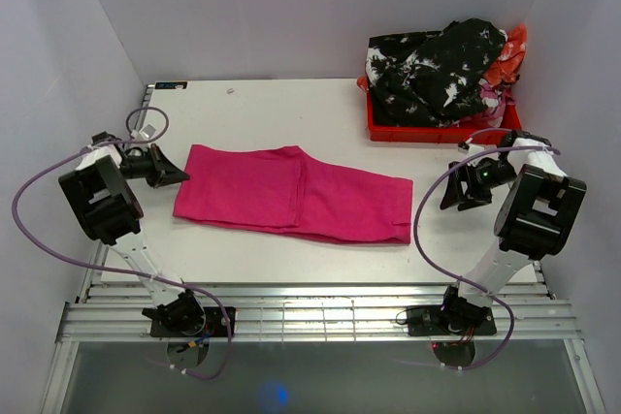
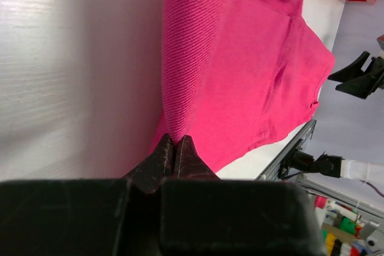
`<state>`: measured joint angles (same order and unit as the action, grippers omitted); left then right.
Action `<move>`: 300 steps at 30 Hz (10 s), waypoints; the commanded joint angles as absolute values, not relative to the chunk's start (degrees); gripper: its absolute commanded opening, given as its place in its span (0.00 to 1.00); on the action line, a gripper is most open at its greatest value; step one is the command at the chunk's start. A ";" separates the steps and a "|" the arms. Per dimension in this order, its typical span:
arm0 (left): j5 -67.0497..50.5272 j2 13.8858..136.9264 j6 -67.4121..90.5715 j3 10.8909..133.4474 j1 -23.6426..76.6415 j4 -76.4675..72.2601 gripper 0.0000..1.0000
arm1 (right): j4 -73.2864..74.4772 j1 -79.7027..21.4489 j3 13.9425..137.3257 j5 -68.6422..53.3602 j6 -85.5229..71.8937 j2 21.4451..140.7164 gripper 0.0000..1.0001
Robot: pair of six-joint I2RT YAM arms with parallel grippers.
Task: Fold and stack the trousers
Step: Fold the trousers, then neatly place the folded trousers to the corner
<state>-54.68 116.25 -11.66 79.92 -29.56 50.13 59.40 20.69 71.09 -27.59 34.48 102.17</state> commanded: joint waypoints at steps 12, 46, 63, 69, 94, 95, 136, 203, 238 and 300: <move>-51.24 107.05 -11.96 92.98 -32.26 62.75 0.00 | 44.30 3.01 65.57 -47.30 19.17 102.65 0.54; -52.68 99.15 4.47 103.44 -22.52 66.89 0.00 | 10.55 -10.37 55.46 -51.24 -7.38 109.59 0.08; -60.82 102.92 36.89 96.15 7.18 31.66 0.00 | 13.62 -10.81 59.77 -51.59 -3.96 114.88 0.08; -57.92 104.24 44.29 93.61 16.95 21.11 0.00 | 14.15 -10.72 59.41 -51.42 -3.16 113.82 0.08; -43.95 112.85 57.65 86.49 33.57 6.60 0.00 | 12.92 -10.28 58.01 -53.35 -4.31 112.85 0.08; -43.51 113.11 58.09 86.31 34.36 6.59 0.00 | 12.66 -10.28 57.83 -53.44 -4.39 112.85 0.08; -34.01 121.46 61.61 91.58 36.91 7.38 0.00 | 9.84 -7.56 54.76 -58.62 -8.61 112.76 0.10; -70.14 98.18 11.50 66.67 3.34 19.96 0.37 | 47.92 -14.06 77.59 -62.40 24.53 104.68 0.85; -13.39 99.18 12.99 88.64 18.00 30.85 0.91 | 39.55 -14.86 71.91 -40.09 8.53 98.54 0.92; 7.47 144.13 5.18 110.80 -3.25 42.98 0.89 | 51.50 8.00 72.86 -31.64 27.33 102.13 0.98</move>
<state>4.62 133.88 6.63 111.02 0.69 37.87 48.80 6.90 71.90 -33.01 24.69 102.43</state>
